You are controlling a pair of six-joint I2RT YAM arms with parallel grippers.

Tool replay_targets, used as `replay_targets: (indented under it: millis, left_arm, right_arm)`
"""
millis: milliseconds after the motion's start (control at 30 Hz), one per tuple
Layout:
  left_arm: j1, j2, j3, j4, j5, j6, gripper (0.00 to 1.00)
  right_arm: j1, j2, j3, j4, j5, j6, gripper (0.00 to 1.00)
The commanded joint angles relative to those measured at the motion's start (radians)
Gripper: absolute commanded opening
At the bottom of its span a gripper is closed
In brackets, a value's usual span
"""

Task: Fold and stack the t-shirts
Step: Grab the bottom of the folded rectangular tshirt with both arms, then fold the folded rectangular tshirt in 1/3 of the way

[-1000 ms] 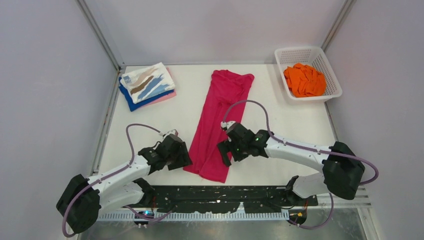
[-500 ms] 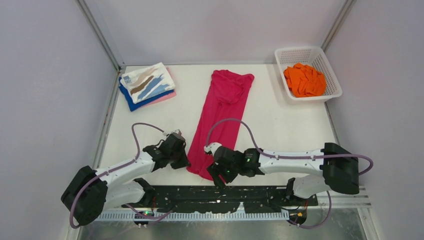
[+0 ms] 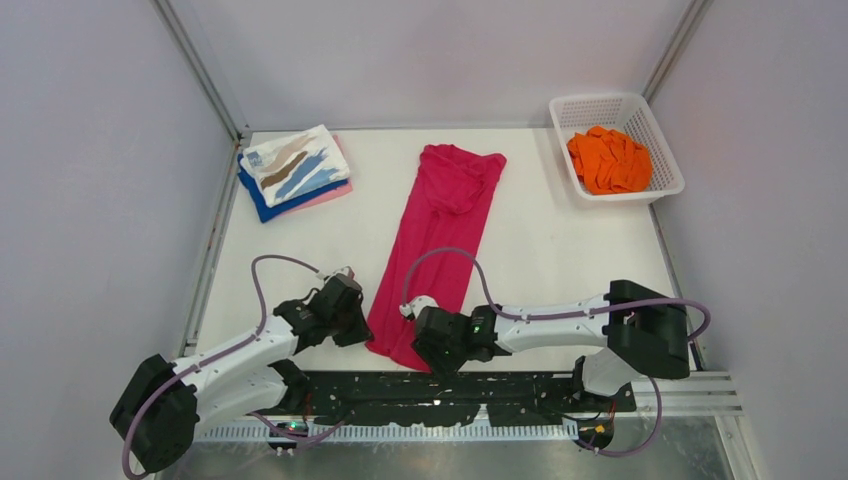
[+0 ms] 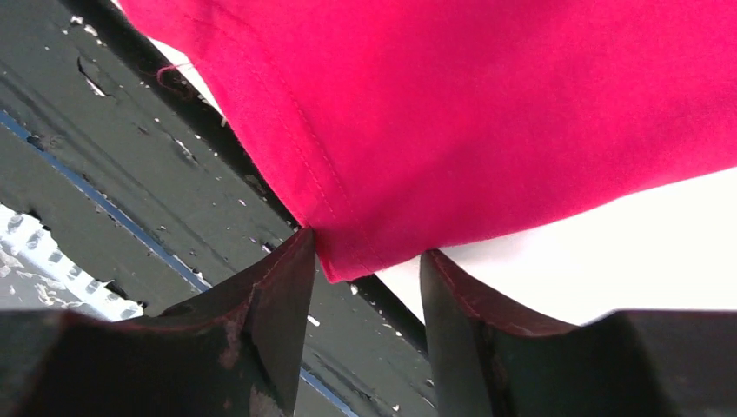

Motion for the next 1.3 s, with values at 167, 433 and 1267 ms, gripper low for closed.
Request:
replay_targets:
  millis: [167,433,1267]
  left_arm:
    - [-0.002,-0.019,-0.003,-0.019,0.003,-0.026,0.0]
    - [-0.036,-0.192,0.005,-0.223,-0.032,-0.04,0.0]
    - [-0.033,0.199,0.473,-0.056,-0.145,0.197,0.0]
  right_arm:
    - [0.038,0.03,0.033,-0.015,0.055,0.077,0.24]
    - [0.039,-0.102,-0.052,-0.051,-0.011,0.132,0.05]
    - [-0.361,-0.206,0.029,-0.023,-0.258,-0.039,0.06]
